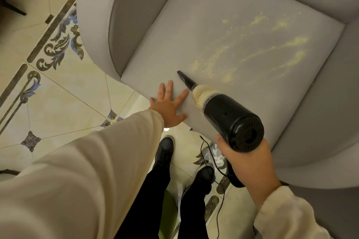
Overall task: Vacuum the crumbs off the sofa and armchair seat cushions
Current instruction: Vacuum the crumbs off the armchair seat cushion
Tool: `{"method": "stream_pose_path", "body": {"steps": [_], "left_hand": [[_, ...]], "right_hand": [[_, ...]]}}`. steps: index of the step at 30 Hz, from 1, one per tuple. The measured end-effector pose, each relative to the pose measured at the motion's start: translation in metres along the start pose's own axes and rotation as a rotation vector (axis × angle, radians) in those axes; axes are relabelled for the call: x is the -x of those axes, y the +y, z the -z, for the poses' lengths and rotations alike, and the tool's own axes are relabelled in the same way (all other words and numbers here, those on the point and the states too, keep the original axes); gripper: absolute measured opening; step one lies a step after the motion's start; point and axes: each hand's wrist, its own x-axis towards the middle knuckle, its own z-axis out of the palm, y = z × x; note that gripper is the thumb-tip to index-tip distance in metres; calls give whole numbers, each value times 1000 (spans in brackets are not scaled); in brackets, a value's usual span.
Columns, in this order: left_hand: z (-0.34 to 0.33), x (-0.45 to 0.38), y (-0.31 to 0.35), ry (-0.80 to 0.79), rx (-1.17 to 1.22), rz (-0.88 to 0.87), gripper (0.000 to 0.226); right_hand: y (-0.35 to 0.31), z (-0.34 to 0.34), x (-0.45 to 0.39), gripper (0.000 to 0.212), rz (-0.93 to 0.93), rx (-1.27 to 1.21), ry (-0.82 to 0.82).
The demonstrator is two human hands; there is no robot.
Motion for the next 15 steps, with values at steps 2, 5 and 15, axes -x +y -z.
{"method": "stream_pose_path", "body": {"steps": [2,5,15], "left_hand": [[0,0,4,9,24,11,88],[-4,0,4,38,14,3,85],[-16,-1,20,42,6,2,87]], "right_hand": [[2,1,0,21,11,-6,-14],[2,3,0,18,38,-37,-41],[17,14,20,22,58,0,-6]]}}
